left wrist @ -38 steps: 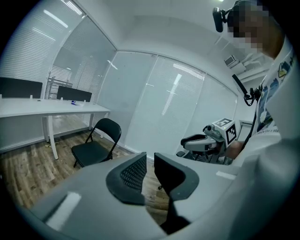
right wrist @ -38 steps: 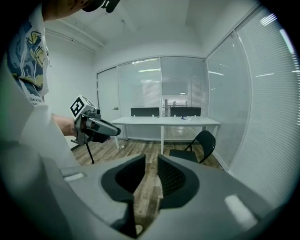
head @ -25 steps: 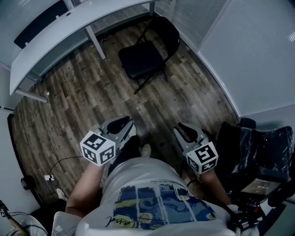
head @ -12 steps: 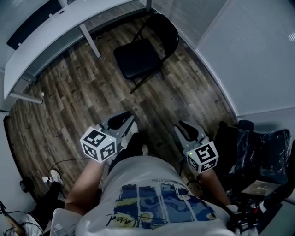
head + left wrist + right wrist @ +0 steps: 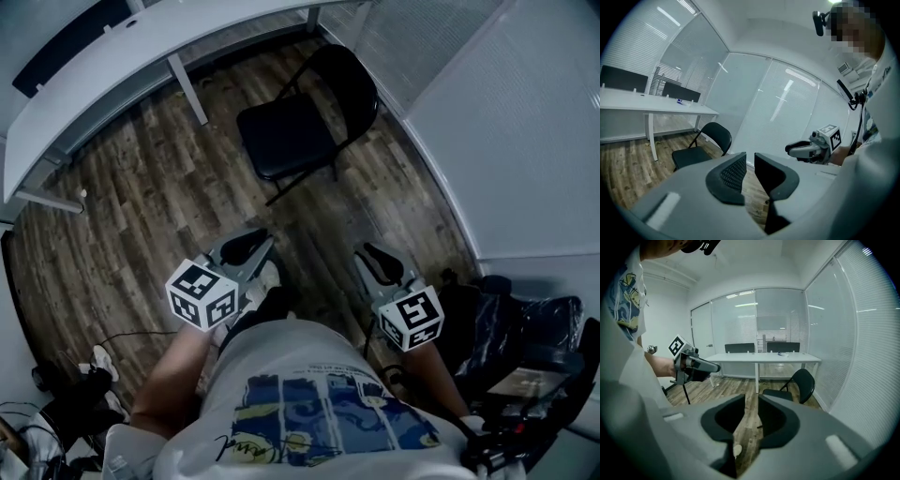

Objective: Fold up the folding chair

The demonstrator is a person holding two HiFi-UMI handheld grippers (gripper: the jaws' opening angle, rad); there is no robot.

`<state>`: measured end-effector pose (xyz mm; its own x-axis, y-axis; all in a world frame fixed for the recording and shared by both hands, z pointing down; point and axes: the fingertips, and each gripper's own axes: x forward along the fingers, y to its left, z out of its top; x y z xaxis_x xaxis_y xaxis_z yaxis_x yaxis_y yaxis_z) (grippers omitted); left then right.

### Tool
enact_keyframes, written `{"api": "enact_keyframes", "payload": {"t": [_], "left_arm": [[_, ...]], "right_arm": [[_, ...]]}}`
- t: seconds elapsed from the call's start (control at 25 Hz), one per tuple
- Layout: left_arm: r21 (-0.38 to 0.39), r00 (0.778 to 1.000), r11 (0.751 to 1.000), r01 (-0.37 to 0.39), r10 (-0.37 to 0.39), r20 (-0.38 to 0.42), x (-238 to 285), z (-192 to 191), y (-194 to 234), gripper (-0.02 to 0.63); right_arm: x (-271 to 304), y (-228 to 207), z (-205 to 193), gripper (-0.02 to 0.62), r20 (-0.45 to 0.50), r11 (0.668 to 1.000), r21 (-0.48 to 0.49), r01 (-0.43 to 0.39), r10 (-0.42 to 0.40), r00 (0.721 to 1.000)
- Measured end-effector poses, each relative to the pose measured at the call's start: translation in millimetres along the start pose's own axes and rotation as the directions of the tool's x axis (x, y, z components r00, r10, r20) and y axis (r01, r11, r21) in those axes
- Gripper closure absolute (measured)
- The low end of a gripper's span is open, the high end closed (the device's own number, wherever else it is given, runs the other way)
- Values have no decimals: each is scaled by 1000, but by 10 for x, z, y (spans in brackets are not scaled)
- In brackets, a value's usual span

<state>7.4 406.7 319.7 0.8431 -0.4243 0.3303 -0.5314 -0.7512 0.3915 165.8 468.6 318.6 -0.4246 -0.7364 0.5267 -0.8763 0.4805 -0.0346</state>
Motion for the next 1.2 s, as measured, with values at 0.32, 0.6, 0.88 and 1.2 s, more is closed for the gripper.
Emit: {"api": "enact_keyframes", "payload": {"t": [0.32, 0.6, 0.88, 1.2], "left_arm": [[-14, 999, 999, -42, 42, 2, 6, 162, 514, 546], [-3, 999, 999, -47, 47, -5, 16, 248, 897, 546], [-7, 999, 999, -41, 41, 12, 141, 352, 970, 545], [-21, 997, 997, -77, 77, 7, 319, 392, 1133, 545]], "right_arm": [[552, -104, 356, 522, -19, 998, -36, -46, 46, 999], [887, -210, 575, 522, -7, 999, -46, -27, 27, 1000], [938, -412, 637, 519, -17, 998, -63, -1, 0, 1000], [1112, -700, 700, 501, -35, 996, -84, -13, 10, 999]]}}
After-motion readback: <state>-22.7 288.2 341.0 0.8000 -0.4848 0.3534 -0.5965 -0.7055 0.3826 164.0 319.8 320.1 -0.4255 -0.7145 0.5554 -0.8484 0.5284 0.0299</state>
